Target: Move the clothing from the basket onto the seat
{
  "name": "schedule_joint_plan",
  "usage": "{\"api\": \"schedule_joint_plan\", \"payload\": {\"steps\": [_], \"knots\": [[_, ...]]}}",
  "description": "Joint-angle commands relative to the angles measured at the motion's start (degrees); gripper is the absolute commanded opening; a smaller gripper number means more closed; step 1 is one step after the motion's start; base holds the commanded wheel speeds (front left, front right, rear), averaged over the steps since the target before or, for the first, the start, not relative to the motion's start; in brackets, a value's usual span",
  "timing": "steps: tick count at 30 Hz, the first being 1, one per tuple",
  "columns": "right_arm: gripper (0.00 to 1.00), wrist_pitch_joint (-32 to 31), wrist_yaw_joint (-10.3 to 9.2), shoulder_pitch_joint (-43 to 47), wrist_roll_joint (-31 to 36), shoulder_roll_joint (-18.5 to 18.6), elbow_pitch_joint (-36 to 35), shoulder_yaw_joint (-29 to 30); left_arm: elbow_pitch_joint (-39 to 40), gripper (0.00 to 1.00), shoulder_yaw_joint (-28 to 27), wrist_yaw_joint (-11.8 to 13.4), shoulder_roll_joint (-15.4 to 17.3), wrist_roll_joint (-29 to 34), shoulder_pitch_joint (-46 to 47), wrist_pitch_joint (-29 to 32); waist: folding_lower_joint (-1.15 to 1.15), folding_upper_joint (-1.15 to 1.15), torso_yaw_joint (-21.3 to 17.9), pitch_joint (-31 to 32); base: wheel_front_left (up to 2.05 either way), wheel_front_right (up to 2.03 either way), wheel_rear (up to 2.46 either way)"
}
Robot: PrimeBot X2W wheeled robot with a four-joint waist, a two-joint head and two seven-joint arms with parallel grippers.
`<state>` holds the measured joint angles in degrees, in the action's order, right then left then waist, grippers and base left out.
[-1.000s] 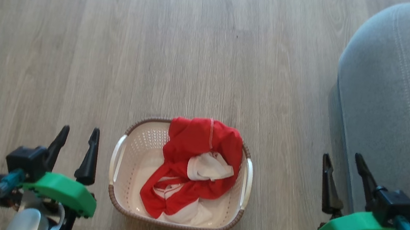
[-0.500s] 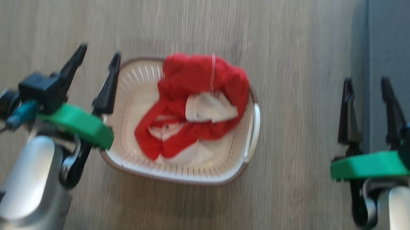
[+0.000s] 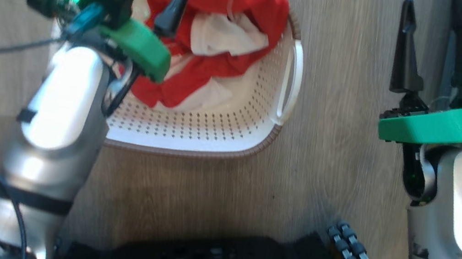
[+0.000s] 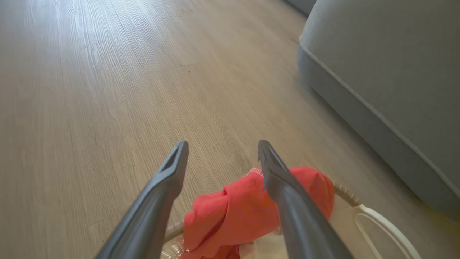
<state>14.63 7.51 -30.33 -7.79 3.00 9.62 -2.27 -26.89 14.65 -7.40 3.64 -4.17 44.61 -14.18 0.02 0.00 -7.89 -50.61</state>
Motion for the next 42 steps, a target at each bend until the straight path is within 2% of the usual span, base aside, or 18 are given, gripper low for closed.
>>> {"api": "schedule_joint_plan", "payload": {"steps": [1,7,15,30,38,39,40,42], "knots": [[1.00,0.37,-0.02,1.23,-0.58,-0.13,-1.78,-1.46,-0.55,1.00,0.10,-0.01,1.97,1.02,0.76,0.51,-0.02,0.00,-2.79,-5.30,0.00,0.00,0.00],[1.00,0.37,-0.02,1.49,-1.65,-0.13,-1.30,-1.20,-7.43,1.00,3.63,-0.06,3.95,2.44,7.11,4.61,-0.02,0.00,-3.78,-6.26,0.00,0.00,0.00],[1.00,0.37,-0.02,1.59,-3.28,-0.13,-1.11,-1.78,-11.35,1.00,4.08,-0.06,5.82,2.39,9.74,6.23,-0.02,0.00,-4.51,-5.71,0.00,0.00,0.00],[1.00,0.37,-0.02,1.28,-3.68,-0.13,-0.82,-1.66,-14.75,1.00,4.89,-0.05,5.43,-0.66,10.08,8.88,-0.02,0.00,-4.18,-5.76,0.00,0.00,0.00],[1.00,0.37,-0.02,1.31,-3.80,-0.13,-0.71,-1.45,-14.83,1.00,8.47,-0.07,5.70,-3.52,10.19,11.78,-0.02,0.00,-4.11,-5.33,0.00,0.00,0.00],[1.00,0.37,-0.02,1.32,-3.84,-0.13,-0.69,-1.44,-14.58,0.91,8.98,-0.08,5.80,-4.02,10.13,12.07,-0.02,0.00,-4.11,-5.22,0.00,0.00,0.00],[1.00,0.37,-0.02,1.32,-3.95,-0.13,-0.63,-1.44,-13.96,0.73,9.92,-0.08,6.10,-5.00,9.95,12.55,-0.02,0.00,-4.10,-4.98,0.00,0.00,0.00],[1.00,0.37,-0.02,1.33,-4.08,-0.13,-0.54,-1.43,-13.20,0.57,10.68,-0.08,6.40,-5.94,9.61,12.89,-0.02,0.00,-4.08,-4.76,0.00,0.00,0.00]]}}
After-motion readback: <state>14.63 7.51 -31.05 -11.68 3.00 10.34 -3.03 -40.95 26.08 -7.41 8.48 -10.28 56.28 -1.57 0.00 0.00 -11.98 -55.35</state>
